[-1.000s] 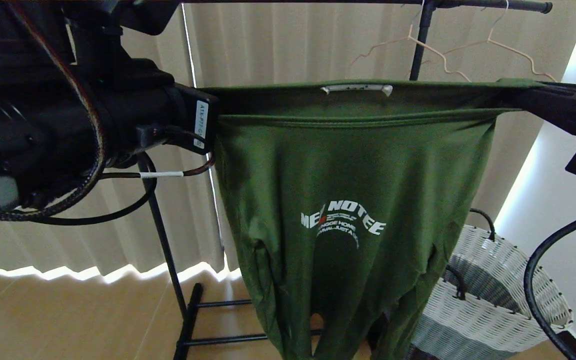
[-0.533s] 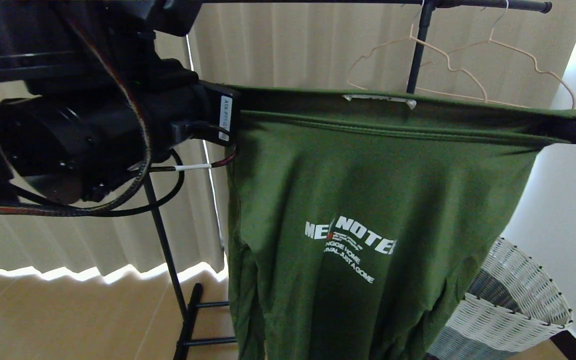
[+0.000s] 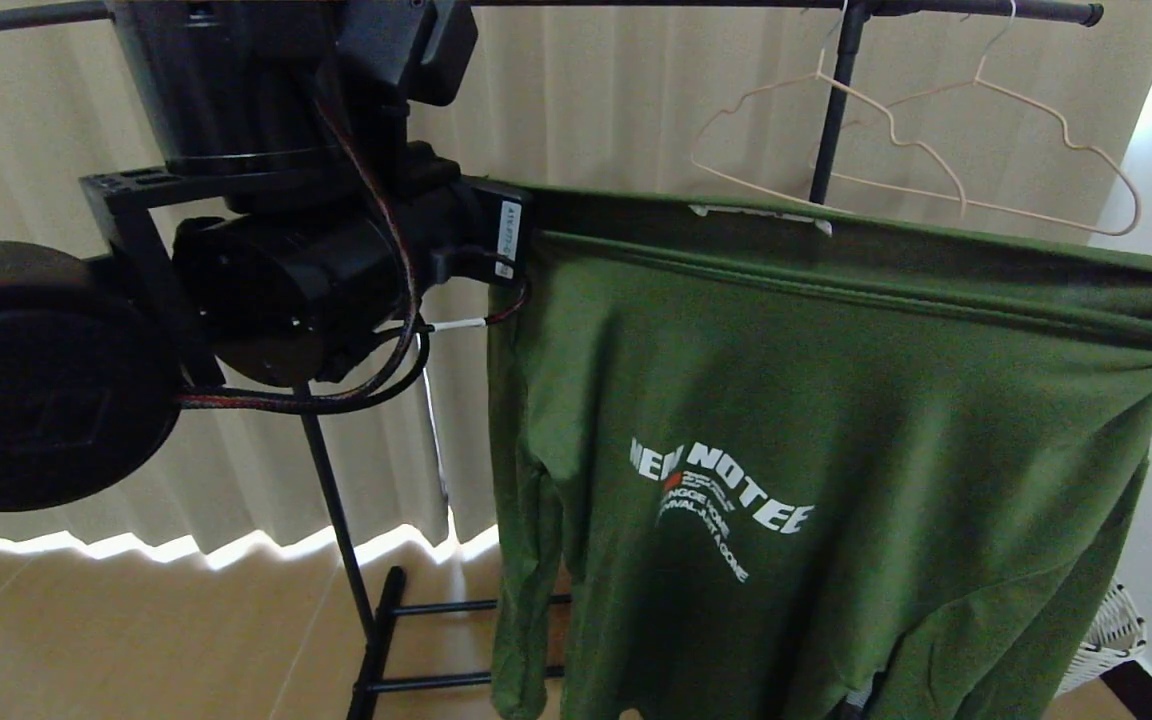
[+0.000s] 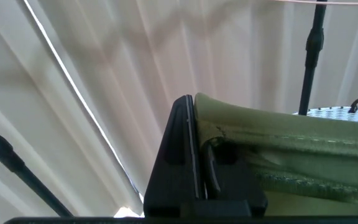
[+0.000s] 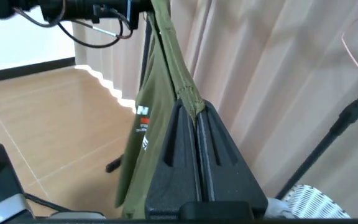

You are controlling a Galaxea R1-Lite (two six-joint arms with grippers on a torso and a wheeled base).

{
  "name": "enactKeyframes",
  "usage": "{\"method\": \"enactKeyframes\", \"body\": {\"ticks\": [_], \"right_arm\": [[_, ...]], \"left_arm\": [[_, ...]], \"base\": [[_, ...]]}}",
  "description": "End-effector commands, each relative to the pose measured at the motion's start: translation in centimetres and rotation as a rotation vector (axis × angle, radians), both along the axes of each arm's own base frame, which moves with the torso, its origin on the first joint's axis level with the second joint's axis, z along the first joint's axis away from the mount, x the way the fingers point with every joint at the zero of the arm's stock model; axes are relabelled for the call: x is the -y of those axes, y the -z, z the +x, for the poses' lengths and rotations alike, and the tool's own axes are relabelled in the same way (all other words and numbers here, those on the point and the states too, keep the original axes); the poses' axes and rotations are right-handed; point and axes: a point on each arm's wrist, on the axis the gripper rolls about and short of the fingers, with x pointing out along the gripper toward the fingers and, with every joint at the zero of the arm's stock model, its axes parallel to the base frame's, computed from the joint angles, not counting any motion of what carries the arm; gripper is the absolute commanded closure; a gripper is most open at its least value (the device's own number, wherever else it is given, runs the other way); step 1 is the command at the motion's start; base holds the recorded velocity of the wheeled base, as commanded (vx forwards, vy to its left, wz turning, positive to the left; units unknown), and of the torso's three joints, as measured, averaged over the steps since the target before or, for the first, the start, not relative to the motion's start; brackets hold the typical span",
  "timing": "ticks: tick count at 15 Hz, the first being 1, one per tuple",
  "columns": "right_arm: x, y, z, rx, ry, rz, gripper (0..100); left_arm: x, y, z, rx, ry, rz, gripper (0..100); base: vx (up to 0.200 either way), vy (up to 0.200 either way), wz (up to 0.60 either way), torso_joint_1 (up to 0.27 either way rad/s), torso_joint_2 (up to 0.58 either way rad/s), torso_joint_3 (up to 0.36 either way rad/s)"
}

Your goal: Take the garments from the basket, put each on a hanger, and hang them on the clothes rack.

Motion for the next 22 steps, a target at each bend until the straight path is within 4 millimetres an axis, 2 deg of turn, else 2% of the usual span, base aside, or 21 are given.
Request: {"method": "enactKeyframes", "body": {"ticks": [1, 3, 6, 7, 8, 12, 15, 18, 20, 22], "right_arm": [[-0.1, 0.1, 0.9, -0.007, 0.042, -0.021, 100], [-0.3, 0.4, 3.1, -0.009, 0.124, -0.041, 100], [-1.6, 0.2, 6.7, 0.050, 0.148, -0.005, 100], [-1.8, 0.2, 7.3, 0.058, 0.149, -0.001, 100], [-2.6, 0.1, 9.0, 0.090, 0.149, 0.020, 100], [-3.8, 0.2, 11.7, 0.132, 0.144, 0.065, 100], [-4.0, -0.1, 12.2, 0.138, 0.141, 0.081, 100], [-4.0, -0.1, 12.2, 0.138, 0.141, 0.081, 100], [-3.9, -0.3, 11.9, 0.144, 0.147, 0.083, 100], [-3.3, -0.7, 11.4, 0.156, 0.167, 0.087, 100]], "left_arm": [[-0.6, -0.3, -0.6, 0.000, -0.001, 0.001, 100], [-2.4, -1.2, -2.3, -0.017, 0.036, 0.015, 100], [-5.4, -2.7, -5.2, -0.067, 0.173, 0.043, 100], [-5.8, -3.0, -5.6, -0.066, 0.200, 0.041, 100], [-7.0, -3.9, -7.6, -0.064, 0.317, 0.037, 100], [-8.8, -4.1, -11.1, -0.075, 0.517, 0.043, 100], [-9.3, -3.6, -12.1, -0.075, 0.590, 0.044, 100], [-9.4, -3.4, -12.3, -0.075, 0.600, 0.047, 100], [-9.1, -3.4, -11.8, -0.061, 0.589, 0.044, 100], [-8.4, -3.6, -10.3, -0.004, 0.506, 0.023, 100]], "base": [[0.000, 0.000, 0.00, 0.000, 0.00, 0.000], [0.000, 0.000, 0.00, 0.000, 0.00, 0.000], [0.000, 0.000, 0.00, 0.000, 0.00, 0.000], [0.000, 0.000, 0.00, 0.000, 0.00, 0.000], [0.000, 0.000, 0.00, 0.000, 0.00, 0.000], [0.000, 0.000, 0.00, 0.000, 0.00, 0.000], [0.000, 0.000, 0.00, 0.000, 0.00, 0.000], [0.000, 0.000, 0.00, 0.000, 0.00, 0.000], [0.000, 0.000, 0.00, 0.000, 0.00, 0.000], [0.000, 0.000, 0.00, 0.000, 0.00, 0.000]]}}
